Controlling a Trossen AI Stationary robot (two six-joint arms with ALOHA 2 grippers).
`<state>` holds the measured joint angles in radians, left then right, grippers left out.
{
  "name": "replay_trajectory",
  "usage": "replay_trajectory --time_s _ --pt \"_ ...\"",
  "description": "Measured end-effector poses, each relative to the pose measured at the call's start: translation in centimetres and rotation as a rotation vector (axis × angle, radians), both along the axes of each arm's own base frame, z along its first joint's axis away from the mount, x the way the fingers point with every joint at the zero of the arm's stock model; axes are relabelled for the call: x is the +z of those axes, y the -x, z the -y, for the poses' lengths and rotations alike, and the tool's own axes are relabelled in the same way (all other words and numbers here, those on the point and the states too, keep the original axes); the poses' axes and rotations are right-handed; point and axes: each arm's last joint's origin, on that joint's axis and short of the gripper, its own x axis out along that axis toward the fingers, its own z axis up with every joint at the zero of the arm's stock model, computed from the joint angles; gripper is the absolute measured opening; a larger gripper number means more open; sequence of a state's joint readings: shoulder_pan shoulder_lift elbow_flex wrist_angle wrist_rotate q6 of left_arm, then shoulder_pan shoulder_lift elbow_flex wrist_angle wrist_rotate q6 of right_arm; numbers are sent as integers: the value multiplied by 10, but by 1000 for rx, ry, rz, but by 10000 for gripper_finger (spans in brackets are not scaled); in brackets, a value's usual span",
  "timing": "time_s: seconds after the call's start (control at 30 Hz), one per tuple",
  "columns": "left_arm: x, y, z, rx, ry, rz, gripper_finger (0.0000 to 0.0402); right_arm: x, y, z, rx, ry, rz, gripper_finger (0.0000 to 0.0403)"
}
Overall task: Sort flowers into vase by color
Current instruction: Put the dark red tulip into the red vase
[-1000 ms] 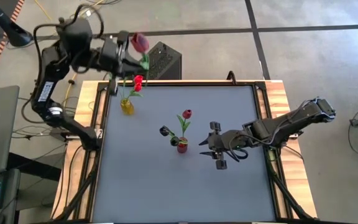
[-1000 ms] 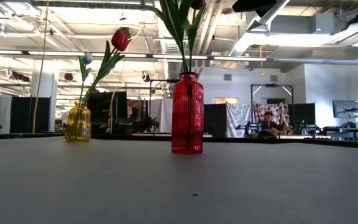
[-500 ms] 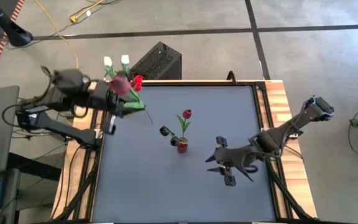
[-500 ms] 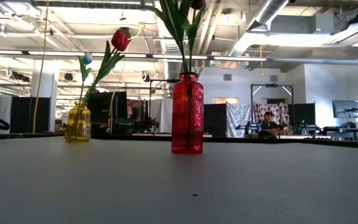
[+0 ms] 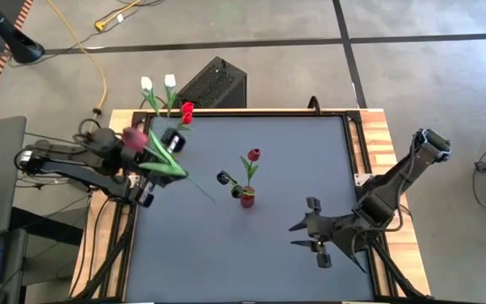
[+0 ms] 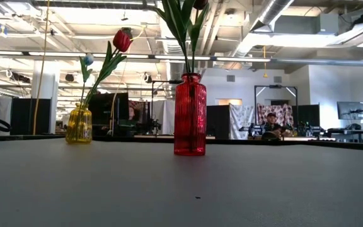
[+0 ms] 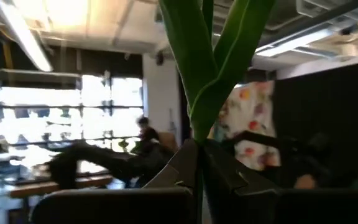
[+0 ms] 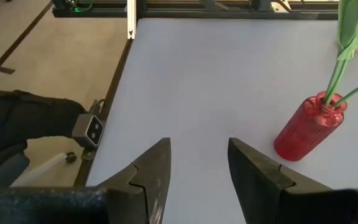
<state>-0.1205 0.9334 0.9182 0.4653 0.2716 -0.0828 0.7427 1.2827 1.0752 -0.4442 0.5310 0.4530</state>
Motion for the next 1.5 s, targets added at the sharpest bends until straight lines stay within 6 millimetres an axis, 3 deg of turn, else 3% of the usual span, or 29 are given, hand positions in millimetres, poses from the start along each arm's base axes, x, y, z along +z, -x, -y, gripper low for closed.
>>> replay_trajectory --time_s 0.23,0.5,0.77,0.93,1.17,1.5 --pt "-25 -21 22 -89 -5 -32 0 -1 1 0 -4 12 -8 187" --pt "-58 -62 54 -51 -28 -101 0 -3 2 4 -40 62 -17 187" --pt "-93 -101 61 125 -32 -161 0 -4 -3 10 -66 69 -19 187" --pt "-98 -119 64 222 -98 -166 0 -5 -5 15 -79 91 -38 187" --pt "-104 -128 66 396 -197 -229 0 -7 -5 18 -86 104 -57 187" --pt "-107 -123 70 555 -285 -307 0 -7 -5 18 -84 104 -58 187"
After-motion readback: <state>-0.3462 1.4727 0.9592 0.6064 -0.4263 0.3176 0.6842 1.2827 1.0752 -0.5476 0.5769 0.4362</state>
